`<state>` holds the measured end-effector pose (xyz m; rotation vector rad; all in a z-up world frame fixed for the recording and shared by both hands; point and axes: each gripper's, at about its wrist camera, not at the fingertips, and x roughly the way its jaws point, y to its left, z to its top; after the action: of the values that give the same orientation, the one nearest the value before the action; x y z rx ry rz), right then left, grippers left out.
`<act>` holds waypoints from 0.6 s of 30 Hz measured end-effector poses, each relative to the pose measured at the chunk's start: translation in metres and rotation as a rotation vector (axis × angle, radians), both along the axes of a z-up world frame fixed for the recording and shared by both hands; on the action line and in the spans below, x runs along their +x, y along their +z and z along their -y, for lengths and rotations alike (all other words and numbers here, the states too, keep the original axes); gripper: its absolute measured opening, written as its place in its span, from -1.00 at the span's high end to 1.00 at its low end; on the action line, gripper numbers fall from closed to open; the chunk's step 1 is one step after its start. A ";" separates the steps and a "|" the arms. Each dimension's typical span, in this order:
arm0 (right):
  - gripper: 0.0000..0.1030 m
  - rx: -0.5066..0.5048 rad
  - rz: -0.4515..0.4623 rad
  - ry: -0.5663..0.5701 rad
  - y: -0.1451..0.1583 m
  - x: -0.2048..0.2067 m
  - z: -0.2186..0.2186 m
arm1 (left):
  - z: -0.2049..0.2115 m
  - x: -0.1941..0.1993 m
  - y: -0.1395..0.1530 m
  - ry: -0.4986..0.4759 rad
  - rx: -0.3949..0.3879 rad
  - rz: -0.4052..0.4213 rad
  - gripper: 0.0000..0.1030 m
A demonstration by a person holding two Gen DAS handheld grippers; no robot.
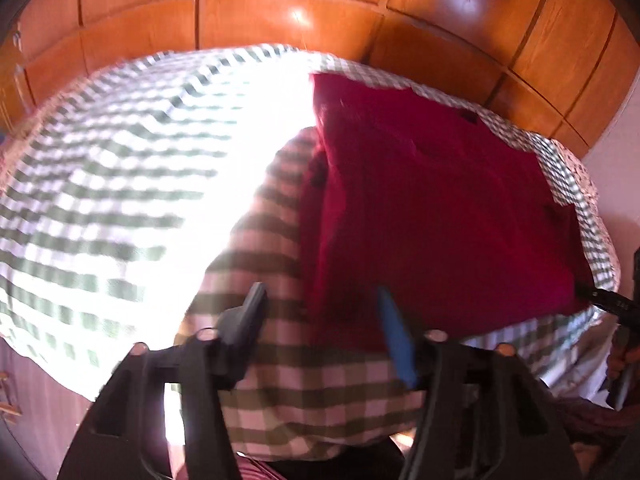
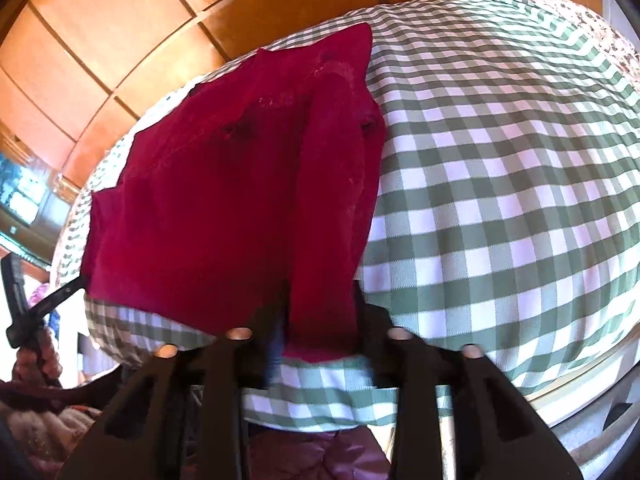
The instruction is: Fold small clothes
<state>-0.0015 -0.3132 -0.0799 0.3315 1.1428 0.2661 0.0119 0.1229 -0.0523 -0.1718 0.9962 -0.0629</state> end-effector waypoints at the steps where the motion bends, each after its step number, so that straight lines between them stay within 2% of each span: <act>1: -0.07 0.000 0.008 -0.009 0.001 0.002 0.000 | -0.002 0.001 0.002 0.006 0.008 0.004 -0.14; 5: -0.11 -0.014 0.043 -0.031 0.008 0.015 -0.004 | -0.001 0.014 0.001 0.033 0.068 0.004 -0.16; 7: -0.11 -0.037 0.061 -0.042 0.012 0.021 -0.006 | -0.001 0.020 0.001 0.042 0.092 0.002 -0.25; 9: -0.11 -0.050 0.088 -0.049 0.017 0.029 -0.007 | -0.002 0.024 0.000 0.051 0.112 0.007 -0.44; 13: -0.11 -0.069 0.124 -0.063 0.022 0.043 -0.011 | -0.006 0.038 0.001 0.073 0.146 0.015 -0.54; 15: -0.11 -0.071 0.128 -0.069 0.022 0.049 -0.012 | -0.006 0.044 0.001 0.084 0.162 0.018 -0.68; 18: -0.11 -0.079 0.127 -0.074 0.018 0.056 -0.015 | -0.007 0.058 0.002 0.085 0.183 0.017 -0.73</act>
<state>0.0540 -0.2979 -0.0620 0.2819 1.0109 0.1742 0.0700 0.1297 -0.0508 -0.0453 0.9717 0.1043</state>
